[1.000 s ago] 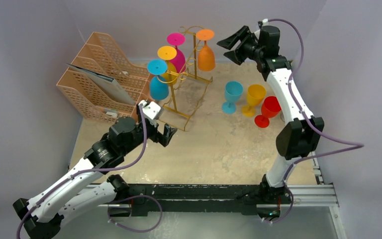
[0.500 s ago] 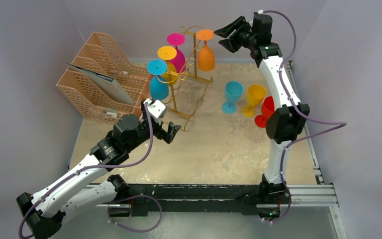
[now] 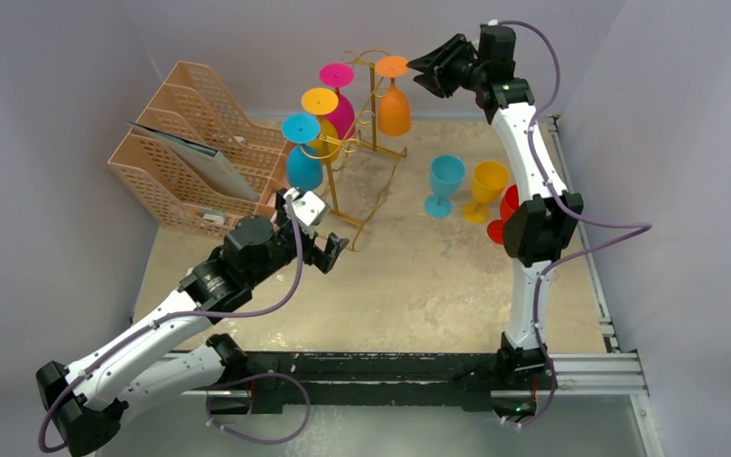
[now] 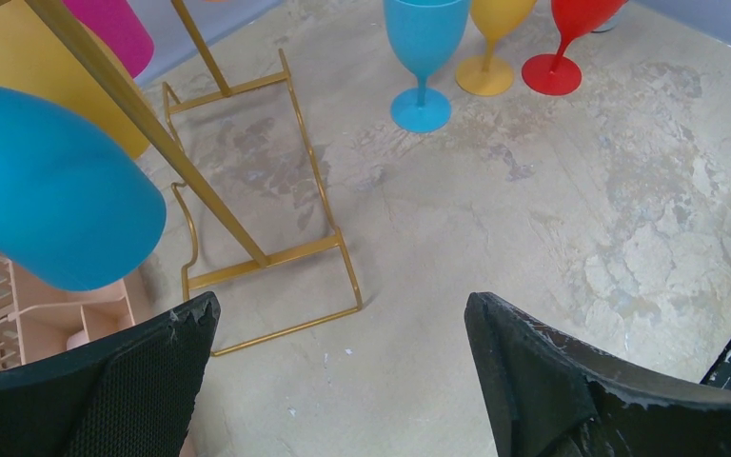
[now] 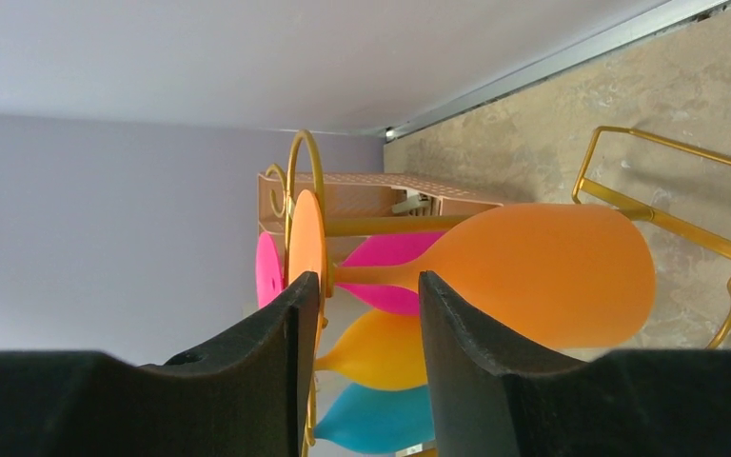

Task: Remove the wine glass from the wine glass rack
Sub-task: Pick up the wine glass from the wine rack.

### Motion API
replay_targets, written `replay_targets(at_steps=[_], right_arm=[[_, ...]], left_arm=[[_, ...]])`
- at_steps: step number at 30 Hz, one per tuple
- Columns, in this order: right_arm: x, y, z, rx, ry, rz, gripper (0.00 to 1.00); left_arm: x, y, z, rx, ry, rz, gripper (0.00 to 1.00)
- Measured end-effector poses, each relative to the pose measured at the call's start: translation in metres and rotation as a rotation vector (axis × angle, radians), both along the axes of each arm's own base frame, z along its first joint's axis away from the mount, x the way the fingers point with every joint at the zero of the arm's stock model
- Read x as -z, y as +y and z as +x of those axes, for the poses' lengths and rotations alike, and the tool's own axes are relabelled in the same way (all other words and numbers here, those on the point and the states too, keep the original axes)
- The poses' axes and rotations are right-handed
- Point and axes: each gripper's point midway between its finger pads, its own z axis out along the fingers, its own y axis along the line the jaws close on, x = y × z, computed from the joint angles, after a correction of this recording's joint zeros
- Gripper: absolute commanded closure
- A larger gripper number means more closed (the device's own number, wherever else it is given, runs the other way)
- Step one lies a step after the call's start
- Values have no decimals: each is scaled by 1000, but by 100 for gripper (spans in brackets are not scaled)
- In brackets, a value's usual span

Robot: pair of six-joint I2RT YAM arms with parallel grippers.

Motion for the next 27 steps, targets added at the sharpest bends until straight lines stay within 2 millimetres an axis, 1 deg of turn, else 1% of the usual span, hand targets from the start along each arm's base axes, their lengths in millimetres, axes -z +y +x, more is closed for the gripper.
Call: replay_targets(at_steps=[3,4,9,11,17,20,27], right_arm=[[-1,2,-2,-12,1,4,55],[-2,2,-2,-13,0,5,58],[-9,6,0,-24,-20,14,63],[-11,8,1,-30,-26,18,67],[-5,11,2,-42,-12,23,76],[-5,11,3,-42,-13,24,81],[-6,11,3,-41,-14,27,88]], left_arm=[[0,-1,1,2,-3,7,0],[1,-2,2,2,-2,9,0],[3,-4,5,4,3,18,0],[4,-5,5,4,4,19,0],[1,-5,5,4,-1,14,0],[-2,-5,6,4,-5,10,0],[-2,-7,7,4,-2,12,0]])
